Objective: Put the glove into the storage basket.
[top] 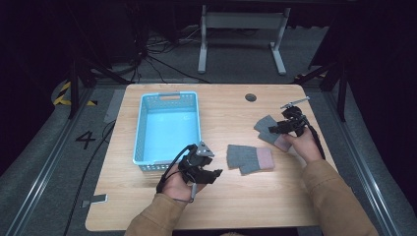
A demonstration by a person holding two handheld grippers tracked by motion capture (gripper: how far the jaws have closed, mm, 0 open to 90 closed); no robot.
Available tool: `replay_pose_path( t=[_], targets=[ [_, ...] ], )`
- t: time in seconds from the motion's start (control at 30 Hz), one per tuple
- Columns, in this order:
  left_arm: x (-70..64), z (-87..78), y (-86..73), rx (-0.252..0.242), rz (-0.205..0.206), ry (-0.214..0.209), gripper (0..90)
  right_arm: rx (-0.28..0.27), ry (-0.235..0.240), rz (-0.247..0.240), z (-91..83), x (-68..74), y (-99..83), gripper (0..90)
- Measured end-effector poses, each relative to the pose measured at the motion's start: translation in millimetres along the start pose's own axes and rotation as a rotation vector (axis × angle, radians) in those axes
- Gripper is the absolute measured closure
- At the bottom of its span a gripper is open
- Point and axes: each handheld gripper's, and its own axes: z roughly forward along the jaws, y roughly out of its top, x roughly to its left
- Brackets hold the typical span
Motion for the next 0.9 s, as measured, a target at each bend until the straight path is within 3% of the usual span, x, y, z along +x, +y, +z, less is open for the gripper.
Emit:
replay_pose_path(
  t=[0.33,0.6,0.8,0.9],
  targets=[
    [0.4,-0.2,-2.4,0.006,-0.008,0.004,46.8,0.05,-0.015,0.004,11.2,-2.9,-2.7,48.2],
    [0.0,-0.2,-2.5,0.007,-0.009,0.003,46.8,0.077,-0.051,-0.026,15.4,2.1,-3.0,53.4],
    [0.0,-0.3,-2.5,0.005,-0.008,0.005,46.8,0.072,-0.062,-0.019,15.7,4.6,-4.1,63.8],
    [0.1,-0.6,-2.5,0.004,-0.008,0.005,46.8,0.078,-0.062,0.002,14.9,6.0,-3.7,74.0]
  ],
)
